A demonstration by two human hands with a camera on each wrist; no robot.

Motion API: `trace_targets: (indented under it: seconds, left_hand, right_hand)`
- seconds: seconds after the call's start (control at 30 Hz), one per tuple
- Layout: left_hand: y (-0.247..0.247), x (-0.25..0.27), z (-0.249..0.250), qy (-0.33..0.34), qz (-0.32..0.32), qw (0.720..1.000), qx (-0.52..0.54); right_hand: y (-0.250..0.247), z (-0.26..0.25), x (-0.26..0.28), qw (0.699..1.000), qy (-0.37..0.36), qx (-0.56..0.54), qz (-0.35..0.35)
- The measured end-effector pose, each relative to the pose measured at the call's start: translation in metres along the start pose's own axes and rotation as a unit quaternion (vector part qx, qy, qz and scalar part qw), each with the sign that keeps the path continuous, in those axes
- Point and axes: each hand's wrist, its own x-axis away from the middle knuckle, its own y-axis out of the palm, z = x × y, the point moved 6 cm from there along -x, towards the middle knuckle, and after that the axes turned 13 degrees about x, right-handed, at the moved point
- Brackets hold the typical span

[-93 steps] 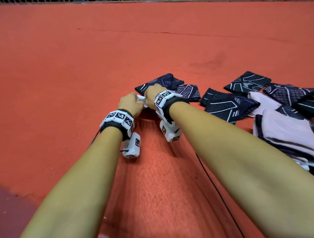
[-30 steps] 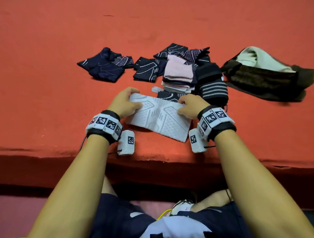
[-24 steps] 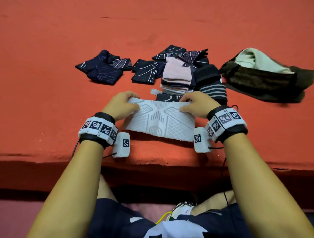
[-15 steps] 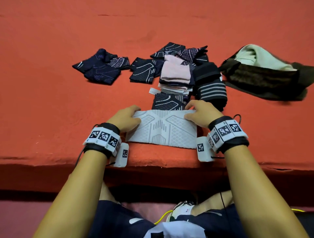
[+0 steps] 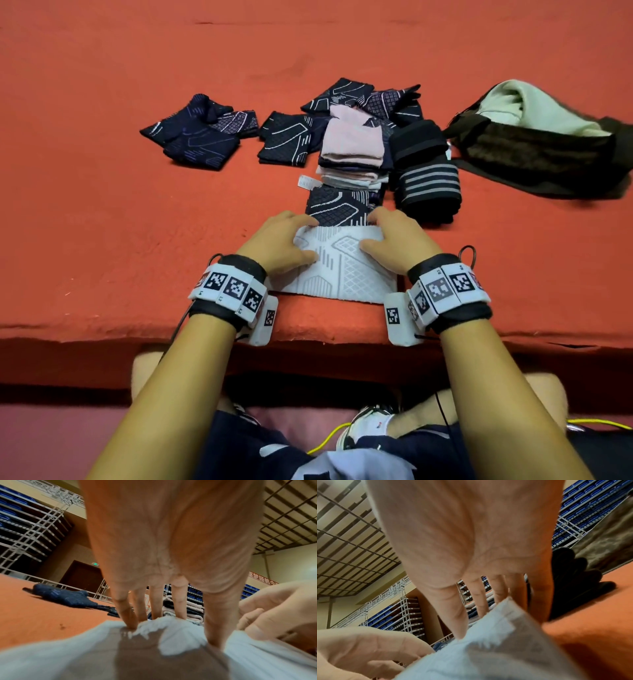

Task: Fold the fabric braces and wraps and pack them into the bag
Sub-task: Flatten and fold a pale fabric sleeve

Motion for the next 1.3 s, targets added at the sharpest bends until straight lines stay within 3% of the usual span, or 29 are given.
trace_targets:
  seconds: [0.1,0.4,0.6,0.93,1.3]
  left_hand:
    - [0.0,0.001,-0.007,-0.013,-0.007,1.0,0.006]
    - [0.0,0.009,-0.004,-0.006,-0.033,0.999,-0.001]
    - [0.007,0.019,-0.007,-0.003,0.01,0.999,0.038]
    - [0.017,0.034,-0.003,-0.031,0.066,0.996,0.047]
    - [0.047,0.065,-0.009,-0.006,0.114,0.993,0.033]
  right_hand:
    - [0.009,0.007,0.009,0.999,0.019,-0.006,-0.045]
    - [0.007,0.015,0.026,0.995,0.033,-0.08,-0.048]
    - [0.018,0.007,0.027,0.994,0.052,-0.089,-0.039]
    - [0.029,-0.001,0.05,0.992,0.083,-0.096,0.005]
    - [0.054,0.003,0.092,0.992,0.048,-0.085,0.084]
